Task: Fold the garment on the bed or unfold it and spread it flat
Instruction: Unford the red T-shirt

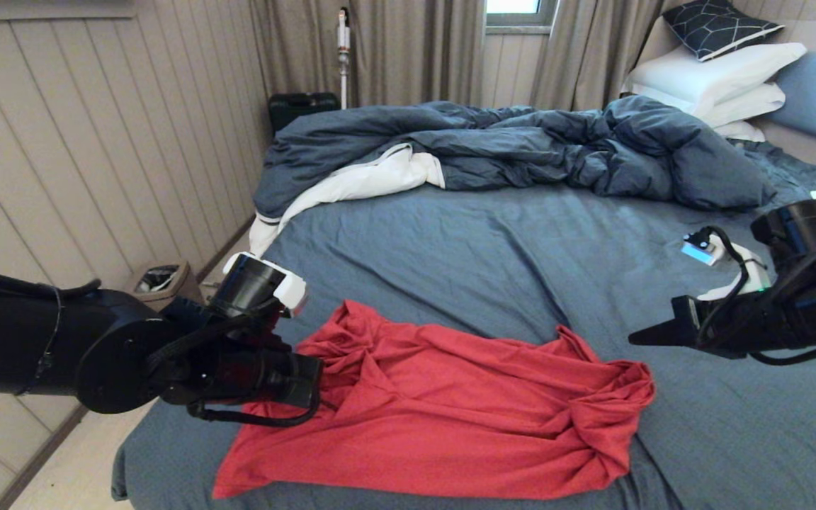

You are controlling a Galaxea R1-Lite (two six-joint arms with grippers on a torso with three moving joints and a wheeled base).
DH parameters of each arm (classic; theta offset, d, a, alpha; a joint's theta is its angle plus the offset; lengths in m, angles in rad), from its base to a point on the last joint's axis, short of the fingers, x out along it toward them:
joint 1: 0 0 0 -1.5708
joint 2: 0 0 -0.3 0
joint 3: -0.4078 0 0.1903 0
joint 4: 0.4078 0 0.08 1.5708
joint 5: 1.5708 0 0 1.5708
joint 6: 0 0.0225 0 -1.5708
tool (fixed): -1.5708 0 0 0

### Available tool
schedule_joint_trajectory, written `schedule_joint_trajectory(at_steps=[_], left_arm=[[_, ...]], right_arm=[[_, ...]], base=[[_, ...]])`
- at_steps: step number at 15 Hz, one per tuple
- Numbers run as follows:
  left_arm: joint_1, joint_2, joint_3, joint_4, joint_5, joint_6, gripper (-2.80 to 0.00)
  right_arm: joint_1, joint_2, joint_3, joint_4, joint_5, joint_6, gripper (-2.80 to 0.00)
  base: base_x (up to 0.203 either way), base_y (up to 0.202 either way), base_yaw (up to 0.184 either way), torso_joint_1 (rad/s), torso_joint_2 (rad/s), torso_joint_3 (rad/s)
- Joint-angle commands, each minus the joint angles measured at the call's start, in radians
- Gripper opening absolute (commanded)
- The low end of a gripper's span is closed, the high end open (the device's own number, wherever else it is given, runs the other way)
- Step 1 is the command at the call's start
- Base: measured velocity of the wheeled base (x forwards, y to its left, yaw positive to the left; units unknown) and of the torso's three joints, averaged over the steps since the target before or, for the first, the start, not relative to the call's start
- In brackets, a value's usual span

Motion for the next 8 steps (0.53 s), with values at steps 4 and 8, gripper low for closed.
schedule_joint_trajectory(at_steps=[4, 8], left_arm=[[-0.001, 0.089, -0.045, -0.064, 0.040, 0.006, 0.00], [0.010, 0.082, -0.067, -0.066, 0.064, 0.009, 0.00]], right_arm=[[-0.003, -0.002, -0.002, 0.001, 0.002, 0.001, -2.80], [-0.002, 0.002, -0.001, 0.001, 0.002, 0.001, -2.80]], base=[[0.000, 0.000, 0.000, 0.000, 0.00, 0.000], [0.000, 0.000, 0.000, 0.000, 0.00, 0.000]])
